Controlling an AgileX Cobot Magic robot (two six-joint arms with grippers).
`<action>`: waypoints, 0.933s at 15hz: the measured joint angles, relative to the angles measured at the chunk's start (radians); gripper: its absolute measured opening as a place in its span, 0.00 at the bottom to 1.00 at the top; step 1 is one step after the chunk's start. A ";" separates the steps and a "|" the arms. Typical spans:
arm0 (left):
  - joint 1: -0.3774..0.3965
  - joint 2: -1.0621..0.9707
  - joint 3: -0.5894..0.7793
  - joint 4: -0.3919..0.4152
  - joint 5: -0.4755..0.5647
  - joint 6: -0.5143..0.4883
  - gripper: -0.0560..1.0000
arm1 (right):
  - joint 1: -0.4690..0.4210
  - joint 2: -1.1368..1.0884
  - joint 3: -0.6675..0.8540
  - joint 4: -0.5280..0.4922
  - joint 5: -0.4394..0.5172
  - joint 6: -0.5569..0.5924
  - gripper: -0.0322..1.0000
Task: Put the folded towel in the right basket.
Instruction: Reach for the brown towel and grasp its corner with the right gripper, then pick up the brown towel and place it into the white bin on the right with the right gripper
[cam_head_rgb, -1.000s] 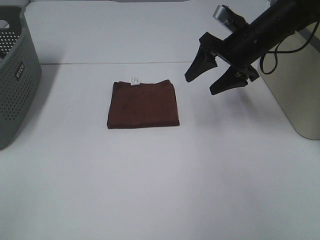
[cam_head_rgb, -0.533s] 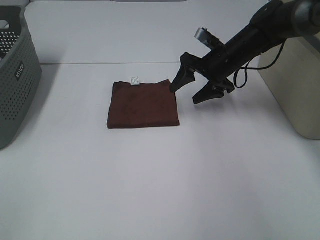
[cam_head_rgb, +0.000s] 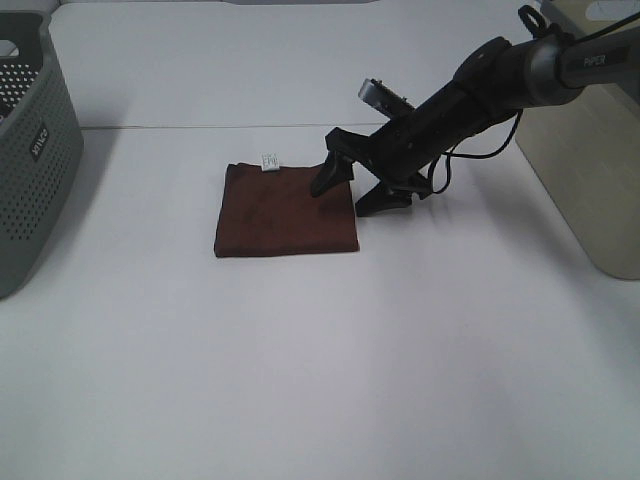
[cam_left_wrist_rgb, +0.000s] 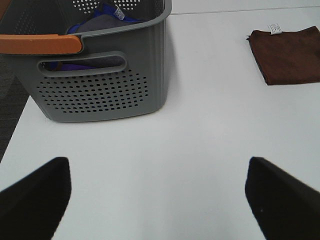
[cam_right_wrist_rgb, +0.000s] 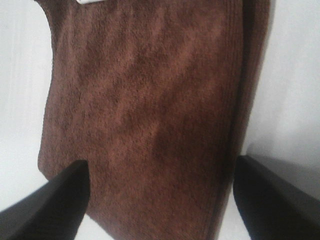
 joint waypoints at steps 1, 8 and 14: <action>0.000 0.000 0.000 0.000 0.000 0.000 0.89 | 0.012 0.007 -0.010 0.005 -0.014 0.000 0.76; 0.000 0.000 0.000 0.000 0.000 0.000 0.89 | 0.115 0.072 -0.067 0.030 -0.055 0.003 0.28; 0.000 0.000 0.000 0.000 0.000 0.000 0.89 | 0.109 0.011 -0.067 0.035 0.042 0.005 0.06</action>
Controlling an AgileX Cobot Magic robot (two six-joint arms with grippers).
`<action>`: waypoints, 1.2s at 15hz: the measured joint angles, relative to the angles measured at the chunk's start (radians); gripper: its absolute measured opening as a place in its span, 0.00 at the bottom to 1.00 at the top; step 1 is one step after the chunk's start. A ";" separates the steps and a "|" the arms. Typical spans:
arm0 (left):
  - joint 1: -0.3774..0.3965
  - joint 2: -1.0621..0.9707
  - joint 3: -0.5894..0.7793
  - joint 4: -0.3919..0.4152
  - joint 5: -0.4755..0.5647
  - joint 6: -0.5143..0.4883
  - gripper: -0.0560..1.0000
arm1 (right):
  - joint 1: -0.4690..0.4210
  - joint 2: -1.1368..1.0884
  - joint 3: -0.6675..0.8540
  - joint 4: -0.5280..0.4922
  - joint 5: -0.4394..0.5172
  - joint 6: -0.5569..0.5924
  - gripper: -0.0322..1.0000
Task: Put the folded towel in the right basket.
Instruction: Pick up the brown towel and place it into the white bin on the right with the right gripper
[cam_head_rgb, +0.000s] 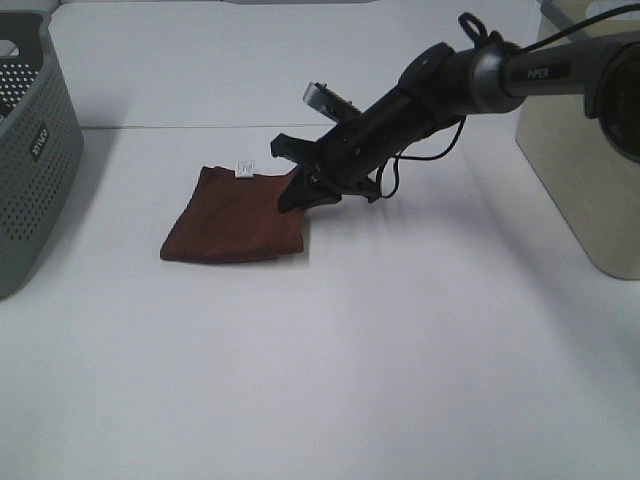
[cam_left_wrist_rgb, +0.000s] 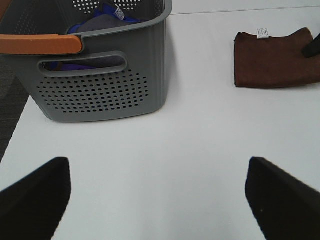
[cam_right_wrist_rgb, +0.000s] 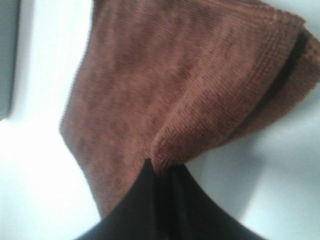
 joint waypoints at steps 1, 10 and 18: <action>0.000 0.000 0.000 0.000 0.000 0.000 0.89 | -0.010 -0.037 -0.001 0.000 0.049 0.000 0.06; 0.000 0.000 0.000 0.000 0.000 0.000 0.89 | -0.083 -0.383 -0.008 -0.552 0.274 0.190 0.06; 0.000 0.000 0.000 0.000 0.000 0.000 0.89 | -0.108 -0.451 -0.402 -1.087 0.374 0.333 0.06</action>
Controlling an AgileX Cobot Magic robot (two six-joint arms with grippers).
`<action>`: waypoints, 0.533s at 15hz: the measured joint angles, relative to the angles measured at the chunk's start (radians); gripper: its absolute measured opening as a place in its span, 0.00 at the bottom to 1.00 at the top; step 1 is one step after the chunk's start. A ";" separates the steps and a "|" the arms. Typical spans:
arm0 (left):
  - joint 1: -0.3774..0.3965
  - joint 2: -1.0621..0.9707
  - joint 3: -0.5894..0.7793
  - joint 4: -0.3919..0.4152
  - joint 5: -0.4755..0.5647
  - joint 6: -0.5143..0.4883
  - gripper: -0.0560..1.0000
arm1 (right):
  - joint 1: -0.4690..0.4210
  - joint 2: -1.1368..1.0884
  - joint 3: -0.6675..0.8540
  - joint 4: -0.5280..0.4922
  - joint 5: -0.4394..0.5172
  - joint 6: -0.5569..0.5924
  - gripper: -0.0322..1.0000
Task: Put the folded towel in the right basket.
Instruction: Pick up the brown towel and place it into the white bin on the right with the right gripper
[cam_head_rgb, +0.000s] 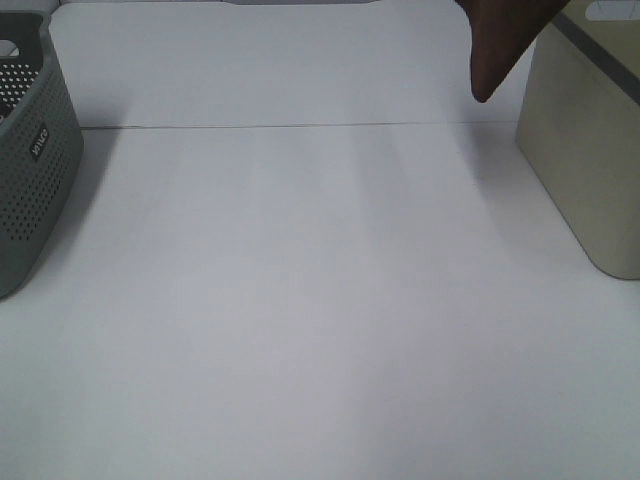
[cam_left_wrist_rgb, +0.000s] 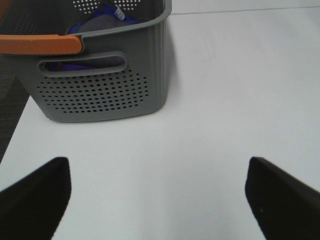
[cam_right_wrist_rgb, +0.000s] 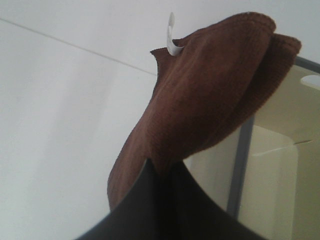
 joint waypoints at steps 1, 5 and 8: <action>0.000 0.000 0.000 0.000 0.000 0.000 0.89 | -0.034 -0.002 -0.009 0.001 0.000 -0.001 0.06; 0.000 0.000 0.000 0.000 0.000 0.000 0.89 | -0.256 -0.004 -0.009 0.124 0.000 -0.037 0.06; 0.000 0.000 0.000 0.000 0.000 0.000 0.89 | -0.419 -0.004 -0.009 0.207 0.000 -0.069 0.06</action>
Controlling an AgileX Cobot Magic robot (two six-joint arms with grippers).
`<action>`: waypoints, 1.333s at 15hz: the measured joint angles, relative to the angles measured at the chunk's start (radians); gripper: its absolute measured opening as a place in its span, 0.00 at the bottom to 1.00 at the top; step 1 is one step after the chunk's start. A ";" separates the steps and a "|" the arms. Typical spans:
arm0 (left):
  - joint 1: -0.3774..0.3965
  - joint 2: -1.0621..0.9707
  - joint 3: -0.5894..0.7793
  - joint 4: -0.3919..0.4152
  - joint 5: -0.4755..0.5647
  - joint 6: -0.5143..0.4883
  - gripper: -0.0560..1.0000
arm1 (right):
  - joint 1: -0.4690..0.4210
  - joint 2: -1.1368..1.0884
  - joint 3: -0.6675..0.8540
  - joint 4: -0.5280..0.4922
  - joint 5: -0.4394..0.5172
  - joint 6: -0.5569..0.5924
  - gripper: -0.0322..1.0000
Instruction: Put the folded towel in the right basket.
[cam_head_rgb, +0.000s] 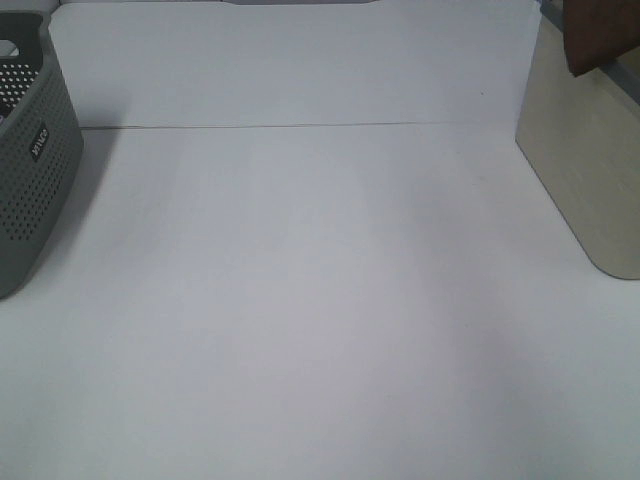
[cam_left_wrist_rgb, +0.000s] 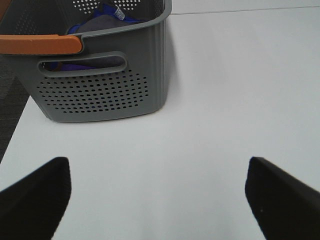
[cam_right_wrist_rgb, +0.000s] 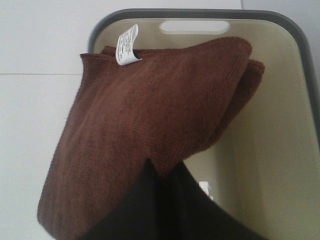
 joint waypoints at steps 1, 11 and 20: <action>0.000 0.000 0.000 0.000 0.000 0.000 0.89 | -0.048 0.000 0.000 0.021 0.000 -0.011 0.06; 0.000 0.000 0.000 0.000 0.000 0.000 0.89 | -0.124 0.139 0.000 0.134 0.002 -0.036 0.24; 0.000 0.000 0.000 0.000 0.000 0.000 0.89 | -0.123 0.092 0.000 0.141 0.003 0.044 0.86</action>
